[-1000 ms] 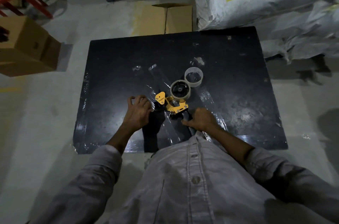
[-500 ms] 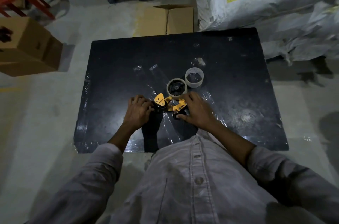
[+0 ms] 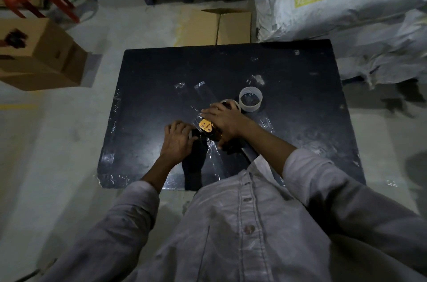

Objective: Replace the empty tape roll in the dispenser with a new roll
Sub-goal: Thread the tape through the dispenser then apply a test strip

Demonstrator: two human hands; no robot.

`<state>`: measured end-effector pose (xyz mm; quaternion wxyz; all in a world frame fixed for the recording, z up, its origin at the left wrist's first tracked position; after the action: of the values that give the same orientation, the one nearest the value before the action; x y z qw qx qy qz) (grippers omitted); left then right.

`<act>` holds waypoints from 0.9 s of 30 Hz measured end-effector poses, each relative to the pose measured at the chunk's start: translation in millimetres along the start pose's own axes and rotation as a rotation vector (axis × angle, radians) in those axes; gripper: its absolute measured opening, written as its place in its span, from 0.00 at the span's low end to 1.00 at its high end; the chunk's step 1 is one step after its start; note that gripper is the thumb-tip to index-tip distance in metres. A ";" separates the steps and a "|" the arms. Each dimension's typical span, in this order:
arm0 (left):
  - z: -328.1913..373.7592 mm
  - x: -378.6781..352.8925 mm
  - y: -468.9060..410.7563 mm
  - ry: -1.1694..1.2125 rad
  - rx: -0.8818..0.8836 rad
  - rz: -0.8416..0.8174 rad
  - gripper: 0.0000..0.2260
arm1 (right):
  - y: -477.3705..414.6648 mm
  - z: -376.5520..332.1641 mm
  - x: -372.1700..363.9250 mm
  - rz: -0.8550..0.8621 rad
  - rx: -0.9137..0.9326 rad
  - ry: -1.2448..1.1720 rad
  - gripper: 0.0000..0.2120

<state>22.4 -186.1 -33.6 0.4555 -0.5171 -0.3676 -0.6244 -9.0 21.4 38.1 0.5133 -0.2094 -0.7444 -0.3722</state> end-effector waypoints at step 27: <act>1.0 2.5 2.4 -0.072 -0.108 0.042 0.06 | -14.0 2.5 -11.4 0.012 0.048 0.110 0.52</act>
<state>24.9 -186.3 -31.0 0.4265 -0.5706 -0.3386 -0.6148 -15.8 15.2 22.4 0.5606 -0.1808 -0.7225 -0.3620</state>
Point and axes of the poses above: each hand's wrist, its own y-axis away from the middle knuckle, its own x-axis out of the back of the hand, z = x × y, the point moved 6 cm from there along -y, towards the middle knuckle, and after that the axes turned 1 degree about -z, right-handed, at the moved point
